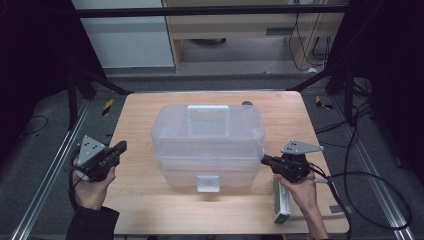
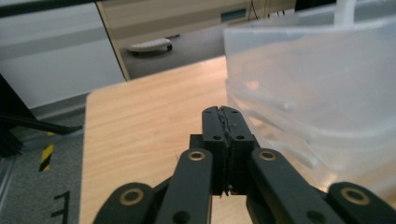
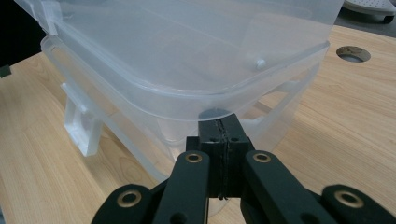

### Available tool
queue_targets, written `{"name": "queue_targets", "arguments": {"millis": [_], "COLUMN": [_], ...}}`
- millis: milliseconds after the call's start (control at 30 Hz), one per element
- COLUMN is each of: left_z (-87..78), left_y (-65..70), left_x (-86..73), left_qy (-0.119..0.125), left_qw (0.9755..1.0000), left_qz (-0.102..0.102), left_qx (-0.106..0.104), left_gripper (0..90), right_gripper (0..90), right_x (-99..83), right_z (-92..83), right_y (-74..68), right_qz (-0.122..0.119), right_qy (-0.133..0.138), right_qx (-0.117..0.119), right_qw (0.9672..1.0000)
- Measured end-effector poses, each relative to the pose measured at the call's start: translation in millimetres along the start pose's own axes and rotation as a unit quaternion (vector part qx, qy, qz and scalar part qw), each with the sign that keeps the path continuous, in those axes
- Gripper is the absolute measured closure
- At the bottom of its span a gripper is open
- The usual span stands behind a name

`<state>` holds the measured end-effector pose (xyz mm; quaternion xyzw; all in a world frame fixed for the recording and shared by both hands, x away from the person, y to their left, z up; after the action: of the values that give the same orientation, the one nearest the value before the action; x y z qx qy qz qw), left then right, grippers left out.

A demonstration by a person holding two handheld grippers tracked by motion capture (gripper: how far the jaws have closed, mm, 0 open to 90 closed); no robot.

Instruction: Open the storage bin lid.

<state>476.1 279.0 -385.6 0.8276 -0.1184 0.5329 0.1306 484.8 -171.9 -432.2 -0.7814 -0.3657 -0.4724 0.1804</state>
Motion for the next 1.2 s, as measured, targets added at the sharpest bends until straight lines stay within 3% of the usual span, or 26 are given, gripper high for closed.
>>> {"name": "queue_targets", "arguments": {"millis": [133,333,467,633,1033,1200], "left_z": [7.4,16.5,28.8,36.3,42.0,44.0], "left_y": [4.1,14.8,28.8,37.1,44.7,45.7], "left_x": [-15.1,-24.6,-33.4,-38.4,-32.4,-31.0], "left_qy": [-0.027,-0.044,-0.064,-0.077,-0.062,-0.062], "left_qw": [0.9996,0.9985,0.9962,0.9944,0.9935,0.9935], "left_qz": [0.011,0.022,0.036,0.046,0.041,0.044], "left_qx": [-0.006,-0.023,-0.046,-0.055,-0.085,-0.085], "left_gripper": [89.5,89.6,89.6,89.6,89.6,89.5], "right_gripper": [90.0,90.0,90.0,90.0,90.0,90.0], "right_x": [-0.2,-0.2,-0.4,-0.5,-0.3,0.7], "right_z": [-0.2,-0.2,0.1,0.6,1.1,0.7], "right_y": [-0.3,-0.3,-0.4,-0.4,-1.1,-0.4], "right_qz": [0.0,0.0,0.0,0.0,0.002,0.004], "right_qy": [0.001,0.001,0.001,0.002,0.002,0.008], "right_qx": [0.001,0.001,0.0,0.002,0.002,0.002], "right_qw": [1.0,1.0,1.0,1.0,1.0,1.0]}}
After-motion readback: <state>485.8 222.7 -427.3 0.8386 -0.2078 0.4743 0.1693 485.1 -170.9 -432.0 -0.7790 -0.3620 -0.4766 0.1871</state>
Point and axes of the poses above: each handheld gripper's, and its own axes: z roughly forward along the jaws, x roughly out of its top, y roughly to its right, the point moved 6 cm from there along z, roughly forward along the jaws, and after that the axes turned 11 degrees about -z, right-handed, at the moved point
